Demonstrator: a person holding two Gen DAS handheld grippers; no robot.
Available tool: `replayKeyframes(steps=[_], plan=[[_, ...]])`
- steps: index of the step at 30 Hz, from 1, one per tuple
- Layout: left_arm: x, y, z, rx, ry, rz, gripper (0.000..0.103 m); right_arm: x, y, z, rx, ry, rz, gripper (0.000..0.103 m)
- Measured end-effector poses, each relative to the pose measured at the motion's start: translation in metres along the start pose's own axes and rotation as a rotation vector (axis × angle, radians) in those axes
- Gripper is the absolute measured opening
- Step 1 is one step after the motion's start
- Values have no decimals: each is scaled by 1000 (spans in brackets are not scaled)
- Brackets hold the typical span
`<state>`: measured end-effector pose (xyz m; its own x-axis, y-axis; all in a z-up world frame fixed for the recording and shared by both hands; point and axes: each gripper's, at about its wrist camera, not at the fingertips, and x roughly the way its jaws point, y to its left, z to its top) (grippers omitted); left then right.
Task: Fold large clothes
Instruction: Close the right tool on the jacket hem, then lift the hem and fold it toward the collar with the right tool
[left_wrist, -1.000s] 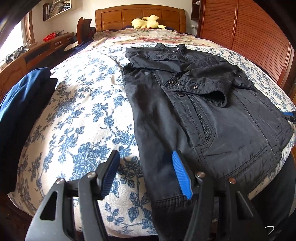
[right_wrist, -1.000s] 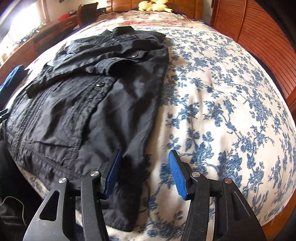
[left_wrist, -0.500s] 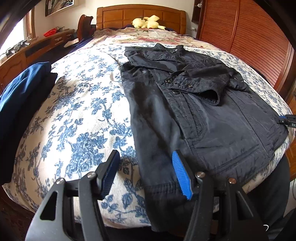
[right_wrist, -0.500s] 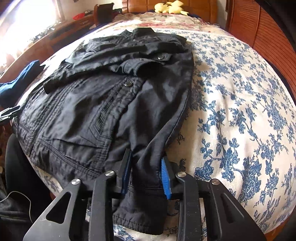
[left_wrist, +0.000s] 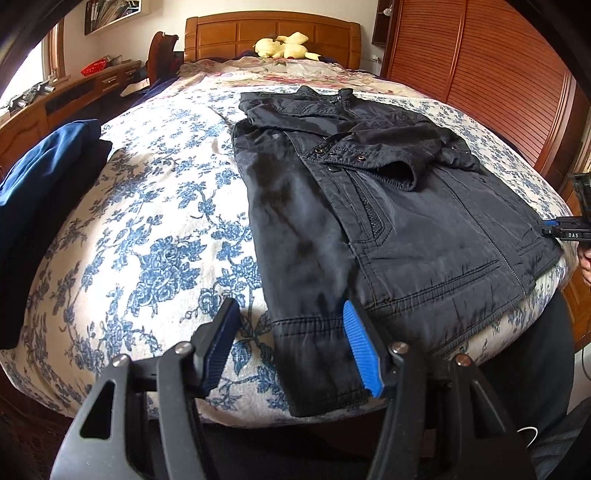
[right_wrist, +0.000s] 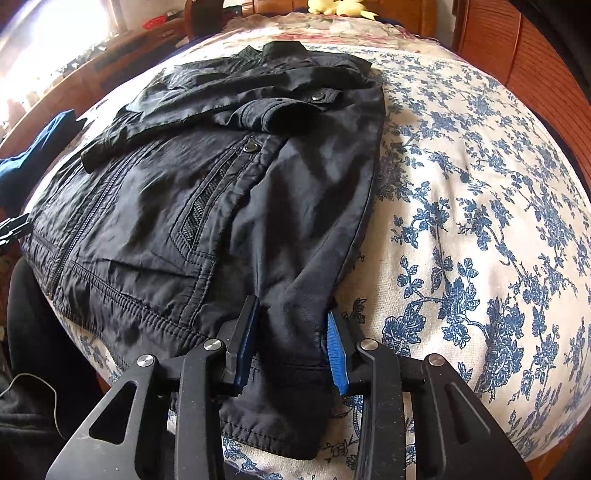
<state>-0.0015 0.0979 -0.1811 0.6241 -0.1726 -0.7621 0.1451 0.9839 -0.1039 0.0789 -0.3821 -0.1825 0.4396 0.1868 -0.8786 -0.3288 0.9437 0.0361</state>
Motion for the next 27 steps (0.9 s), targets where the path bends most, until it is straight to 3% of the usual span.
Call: replayKeyframes(steps=[4, 6, 10, 15, 20, 23, 27], plan=[[1, -1, 2, 1, 2, -1, 57, 1, 3, 3, -6, -5, -5, 31], [1, -1, 2, 5, 4, 3, 57, -6, 10, 6, -22, -40, -22, 25], [2, -3, 2, 20, 8, 7, 57, -26, 26, 13, -59, -111, 5, 24], [-2, -3, -3, 32, 14, 10, 57, -20, 25, 17, -46, -82, -4, 24], [-6, -2, -10, 17, 9, 7, 49, -8, 7, 8, 11, -45, -14, 24], [-7, -2, -13, -6, 15, -29, 32, 1, -7, -3, 67, -11, 53, 29], [-8, -6, -14, -4, 13, -16, 30, -1, -13, -7, 116, -23, 89, 29]])
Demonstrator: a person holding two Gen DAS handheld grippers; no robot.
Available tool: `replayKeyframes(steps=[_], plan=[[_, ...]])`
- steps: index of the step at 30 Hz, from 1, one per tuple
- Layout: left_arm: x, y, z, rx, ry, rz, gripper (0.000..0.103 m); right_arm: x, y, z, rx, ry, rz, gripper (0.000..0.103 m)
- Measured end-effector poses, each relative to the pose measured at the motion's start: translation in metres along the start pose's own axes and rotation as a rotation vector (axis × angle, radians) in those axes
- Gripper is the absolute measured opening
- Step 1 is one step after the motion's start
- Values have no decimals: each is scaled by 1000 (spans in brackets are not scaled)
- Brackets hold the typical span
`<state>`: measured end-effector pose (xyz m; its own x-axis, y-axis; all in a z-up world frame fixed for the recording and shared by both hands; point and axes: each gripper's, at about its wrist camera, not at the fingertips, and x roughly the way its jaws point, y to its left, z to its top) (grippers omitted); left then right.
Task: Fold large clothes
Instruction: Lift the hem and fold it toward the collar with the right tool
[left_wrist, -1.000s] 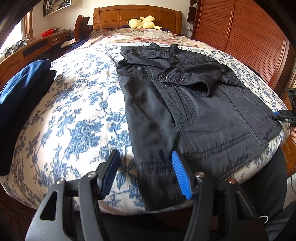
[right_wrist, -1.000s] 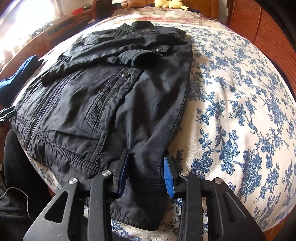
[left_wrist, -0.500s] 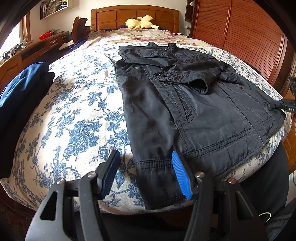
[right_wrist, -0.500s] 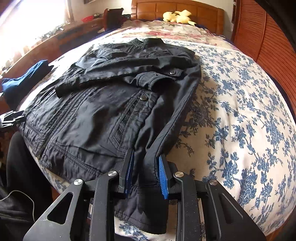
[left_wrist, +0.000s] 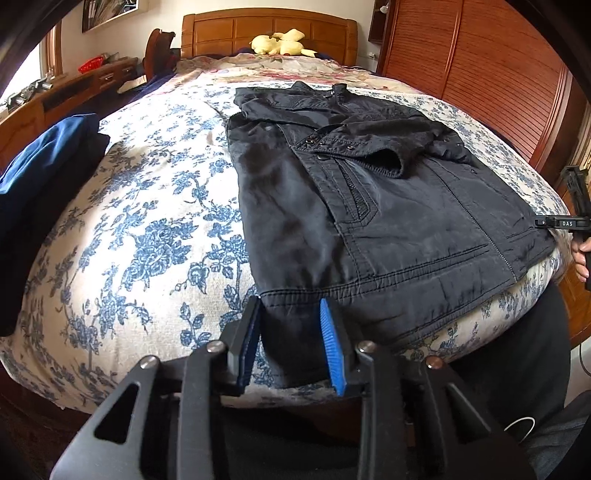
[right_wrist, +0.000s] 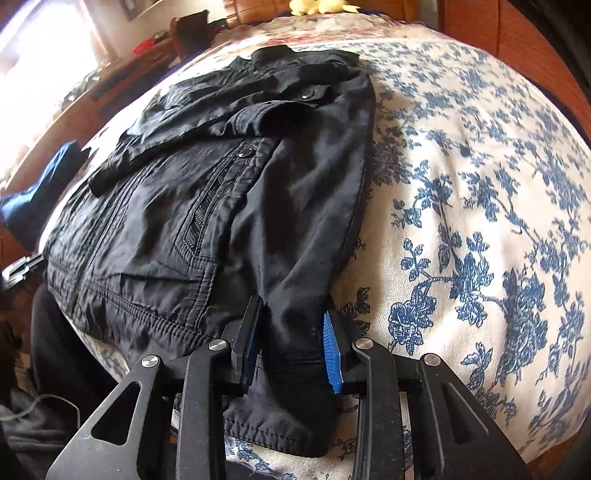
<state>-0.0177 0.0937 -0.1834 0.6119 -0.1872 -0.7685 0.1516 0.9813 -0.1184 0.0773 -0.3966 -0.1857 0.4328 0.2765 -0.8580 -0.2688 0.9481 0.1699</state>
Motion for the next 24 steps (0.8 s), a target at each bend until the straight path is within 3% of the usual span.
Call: replayKeyframes(steps=[5, 9, 11, 12, 13, 17, 24], plan=[[2, 5, 0, -42, 7, -22, 31, 2, 18, 5, -76, 4, -80, 25], [3, 6, 0, -34, 4, -6, 31, 3, 18, 7, -85, -17, -81, 19], [1, 4, 2, -23, -3, 13, 22, 0, 17, 8, -73, -41, -66, 15], [0, 2, 4, -24, -12, 24, 12, -4, 17, 10, -67, -60, -62, 12], [-5, 4, 7, -32, -31, 17, 7, -8, 17, 12, -68, -81, -65, 10], [-29, -1, 29, -22, -124, 0, 4, -28, 12, 29, -22, -171, -13, 8], [-84, -19, 102, 21, -318, -4, 3, -86, 39, 74, -48, -336, 7, 6]])
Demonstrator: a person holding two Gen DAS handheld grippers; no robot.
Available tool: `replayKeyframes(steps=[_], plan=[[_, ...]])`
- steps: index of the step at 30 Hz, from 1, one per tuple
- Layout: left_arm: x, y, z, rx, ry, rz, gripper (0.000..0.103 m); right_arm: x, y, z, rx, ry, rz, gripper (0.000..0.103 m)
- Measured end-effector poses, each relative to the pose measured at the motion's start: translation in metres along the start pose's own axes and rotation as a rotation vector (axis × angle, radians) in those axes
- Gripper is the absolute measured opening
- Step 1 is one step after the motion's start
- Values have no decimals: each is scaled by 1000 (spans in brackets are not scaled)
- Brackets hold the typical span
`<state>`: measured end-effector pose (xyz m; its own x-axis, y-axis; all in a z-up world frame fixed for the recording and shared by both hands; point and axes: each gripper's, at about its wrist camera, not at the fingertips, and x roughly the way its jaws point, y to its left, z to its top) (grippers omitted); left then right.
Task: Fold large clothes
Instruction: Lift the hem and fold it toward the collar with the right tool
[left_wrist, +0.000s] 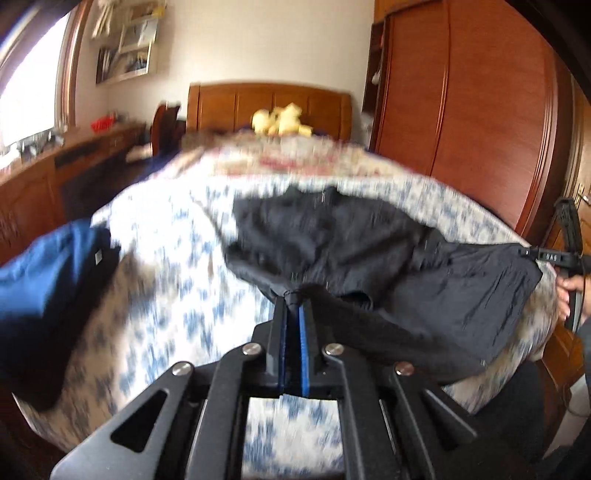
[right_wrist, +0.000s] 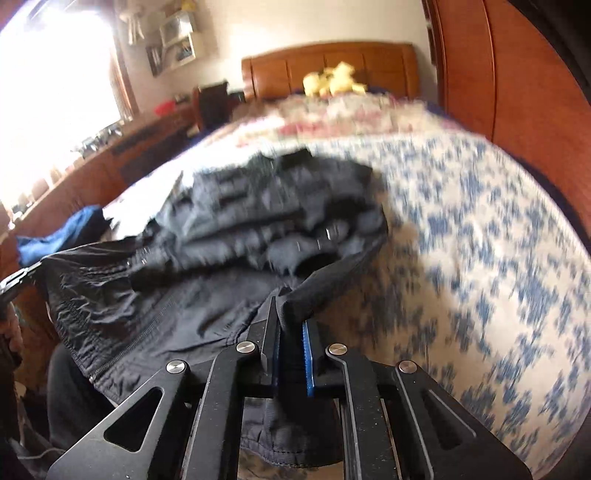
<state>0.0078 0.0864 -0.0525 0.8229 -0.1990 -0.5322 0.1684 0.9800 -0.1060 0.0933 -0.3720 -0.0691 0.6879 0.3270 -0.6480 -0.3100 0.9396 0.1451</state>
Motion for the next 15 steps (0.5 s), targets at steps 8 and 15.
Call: replayKeyframes(steps=[8, 15], plan=[[-54, -15, 57, 54, -148, 20, 2, -60, 28, 39, -55, -129, 25, 6], [-127, -23, 79, 77, -265, 30, 2, -144, 49, 47, -96, -269, 90, 5]])
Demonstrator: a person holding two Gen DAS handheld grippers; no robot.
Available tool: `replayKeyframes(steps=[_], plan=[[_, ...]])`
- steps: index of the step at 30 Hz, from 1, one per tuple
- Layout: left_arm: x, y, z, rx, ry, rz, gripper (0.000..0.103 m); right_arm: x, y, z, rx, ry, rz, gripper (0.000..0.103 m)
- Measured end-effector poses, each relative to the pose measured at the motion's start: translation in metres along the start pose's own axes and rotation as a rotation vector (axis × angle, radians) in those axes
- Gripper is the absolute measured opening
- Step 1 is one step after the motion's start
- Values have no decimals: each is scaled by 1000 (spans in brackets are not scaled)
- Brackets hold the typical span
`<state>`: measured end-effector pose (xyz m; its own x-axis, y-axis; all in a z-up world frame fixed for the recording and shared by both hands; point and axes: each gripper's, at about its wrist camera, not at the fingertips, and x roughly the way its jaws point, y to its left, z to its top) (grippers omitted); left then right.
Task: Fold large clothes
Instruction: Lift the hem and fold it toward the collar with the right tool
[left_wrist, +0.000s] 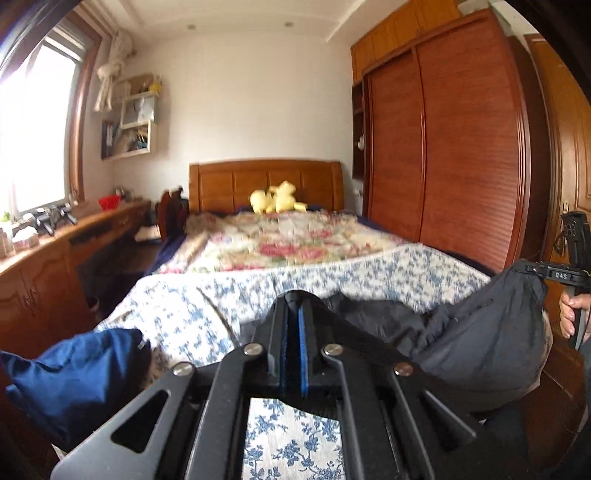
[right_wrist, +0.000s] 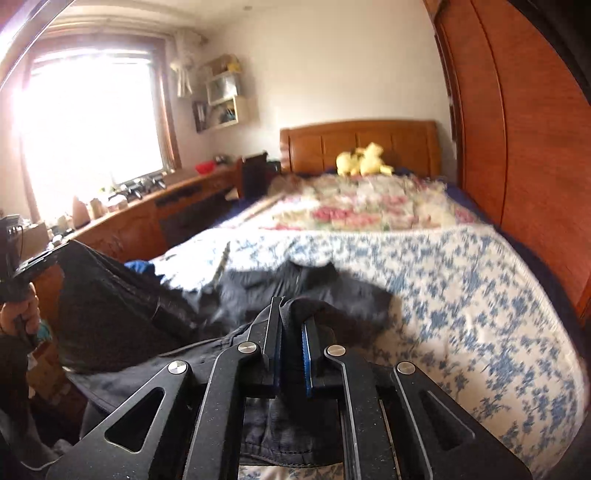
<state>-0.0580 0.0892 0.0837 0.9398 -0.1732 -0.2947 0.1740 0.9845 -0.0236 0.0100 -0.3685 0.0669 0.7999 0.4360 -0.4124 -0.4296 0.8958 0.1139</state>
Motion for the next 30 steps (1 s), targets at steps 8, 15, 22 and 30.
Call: replayKeyframes(steps=[8, 15, 22, 30], plan=[[-16, 6, 18, 14, -36, 12, 3, -30, -2, 10, -11, -28, 10, 6], [95, 31, -12, -41, 118, 43, 3, 61, -43, -13, 47, 100, -23, 6], [192, 40, -21, -37, 144, 90, 3, 163, -94, -16, 134, 135, -78, 6], [255, 45, -74, -51, 187, 49, 7, 276, -136, -45, 181, 209, -151, 7]])
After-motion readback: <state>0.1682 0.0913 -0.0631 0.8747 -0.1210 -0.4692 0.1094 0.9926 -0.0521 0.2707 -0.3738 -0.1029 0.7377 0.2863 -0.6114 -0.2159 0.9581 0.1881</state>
